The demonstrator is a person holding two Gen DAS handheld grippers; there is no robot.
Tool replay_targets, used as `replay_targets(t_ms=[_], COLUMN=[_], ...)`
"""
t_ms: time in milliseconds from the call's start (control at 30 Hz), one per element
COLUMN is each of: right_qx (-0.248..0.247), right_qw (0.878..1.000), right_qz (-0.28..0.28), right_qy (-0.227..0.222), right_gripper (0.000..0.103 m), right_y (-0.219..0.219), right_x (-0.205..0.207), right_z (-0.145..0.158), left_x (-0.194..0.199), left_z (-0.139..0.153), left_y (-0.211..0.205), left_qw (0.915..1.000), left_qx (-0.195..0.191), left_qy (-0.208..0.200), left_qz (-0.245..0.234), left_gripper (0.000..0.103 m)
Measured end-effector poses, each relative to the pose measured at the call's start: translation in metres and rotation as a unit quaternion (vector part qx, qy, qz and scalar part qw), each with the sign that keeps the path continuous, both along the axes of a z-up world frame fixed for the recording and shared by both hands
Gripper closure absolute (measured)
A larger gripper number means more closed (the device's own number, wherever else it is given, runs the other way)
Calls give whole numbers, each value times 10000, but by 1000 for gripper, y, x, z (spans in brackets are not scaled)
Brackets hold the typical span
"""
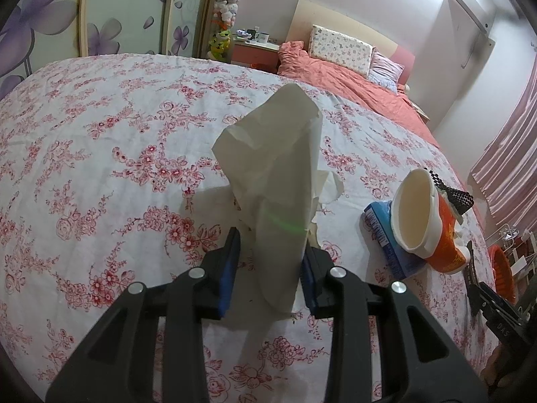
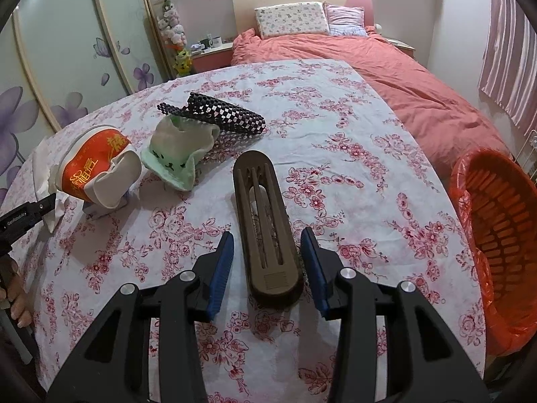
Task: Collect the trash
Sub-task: 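Lift the slipper with the right tool while the left holds the tissue, then carry the tissue and slipper over the orange basket and open both tools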
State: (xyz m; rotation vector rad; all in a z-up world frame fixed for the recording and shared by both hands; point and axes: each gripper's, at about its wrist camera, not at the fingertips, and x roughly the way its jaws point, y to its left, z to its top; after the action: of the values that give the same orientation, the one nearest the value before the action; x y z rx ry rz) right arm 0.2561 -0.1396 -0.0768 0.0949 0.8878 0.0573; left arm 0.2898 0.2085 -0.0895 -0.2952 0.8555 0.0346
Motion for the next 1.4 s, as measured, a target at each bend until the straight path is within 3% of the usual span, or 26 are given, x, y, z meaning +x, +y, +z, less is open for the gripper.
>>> replay_targets(t_ms=[667, 700, 733, 767, 933, 1233, 1400], right_qx=[222, 216, 168, 214, 286, 510, 559], right_qw=[9998, 9998, 9998, 9996, 9995, 9978, 9959], right_qz=[4, -25, -127, -154, -141, -135, -218], right_qy=[-17, -22, -25, -30, -60, -396, -683], right_gripper=[61, 63, 72, 72, 73, 74, 74], right_y=[-9, -9, -11, -12, -13, -21, -32], right_x=[0, 0, 0, -1, -6, -29, -41], right_z=[0, 0, -1, -1, -1, 21, 40], left_x=[0, 1, 1, 0, -3, -24, -39], left_z=[0, 1, 1, 2, 8, 44, 71], left_y=[-2, -3, -4, -6, -19, -28, -54], left_qw=[10000, 10000, 9999, 9999, 9987, 9967, 9942], left_qx=[43, 82, 109, 114, 475, 641, 608], left_qy=[9, 13, 7, -17, -109, -479, -756], left_qz=[5, 9, 4, -37, -116, -168, -455], left_gripper=[67, 70, 73, 83, 86, 87, 86])
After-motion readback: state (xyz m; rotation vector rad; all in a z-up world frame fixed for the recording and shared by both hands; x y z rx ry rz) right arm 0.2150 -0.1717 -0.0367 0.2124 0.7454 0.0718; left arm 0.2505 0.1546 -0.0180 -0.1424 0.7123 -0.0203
